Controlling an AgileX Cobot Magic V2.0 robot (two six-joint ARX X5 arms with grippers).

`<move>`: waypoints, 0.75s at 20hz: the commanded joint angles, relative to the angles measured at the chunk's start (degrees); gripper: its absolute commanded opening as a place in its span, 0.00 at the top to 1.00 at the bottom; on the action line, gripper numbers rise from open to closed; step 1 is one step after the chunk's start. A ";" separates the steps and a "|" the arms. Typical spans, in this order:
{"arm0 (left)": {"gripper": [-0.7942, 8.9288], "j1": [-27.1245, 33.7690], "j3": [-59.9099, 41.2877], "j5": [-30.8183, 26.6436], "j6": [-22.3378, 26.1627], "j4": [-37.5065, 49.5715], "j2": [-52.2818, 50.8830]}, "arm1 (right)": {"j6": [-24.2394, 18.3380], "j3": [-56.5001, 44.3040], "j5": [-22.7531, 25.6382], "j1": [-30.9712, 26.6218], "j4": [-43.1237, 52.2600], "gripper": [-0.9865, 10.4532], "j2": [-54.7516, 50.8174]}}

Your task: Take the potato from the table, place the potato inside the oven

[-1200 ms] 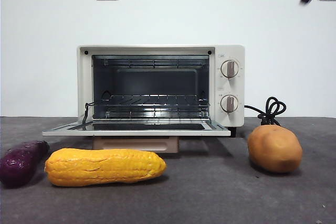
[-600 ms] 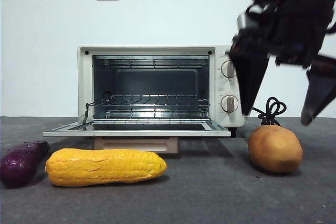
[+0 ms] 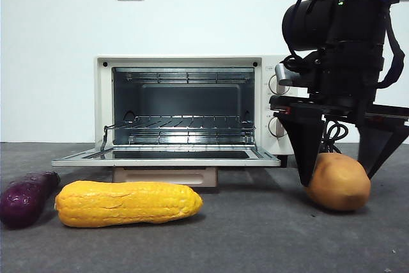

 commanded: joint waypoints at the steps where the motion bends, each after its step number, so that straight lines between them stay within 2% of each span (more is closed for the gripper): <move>1: 0.93 -0.17 -0.35 -0.17 -0.33 0.28 -0.20 | 0.39 -0.68 -0.02 0.22 -0.09 0.92 0.77; 4: 0.93 -0.17 -0.35 -0.17 -0.24 0.31 -0.20 | 0.42 -0.66 0.00 0.50 -0.35 0.92 -1.88; 9: 0.93 -0.17 -0.35 -0.17 0.15 0.70 -0.17 | 0.04 -0.63 -0.11 2.75 0.48 0.92 -14.84; 13: 0.93 -0.17 -0.35 -0.15 0.15 0.94 0.04 | 0.04 -0.63 -4.66 6.21 8.76 0.93 -18.69; 15: 0.93 -0.17 -0.35 -0.13 0.15 0.87 0.04 | 1.05 -0.63 -4.52 7.65 15.52 0.93 -17.27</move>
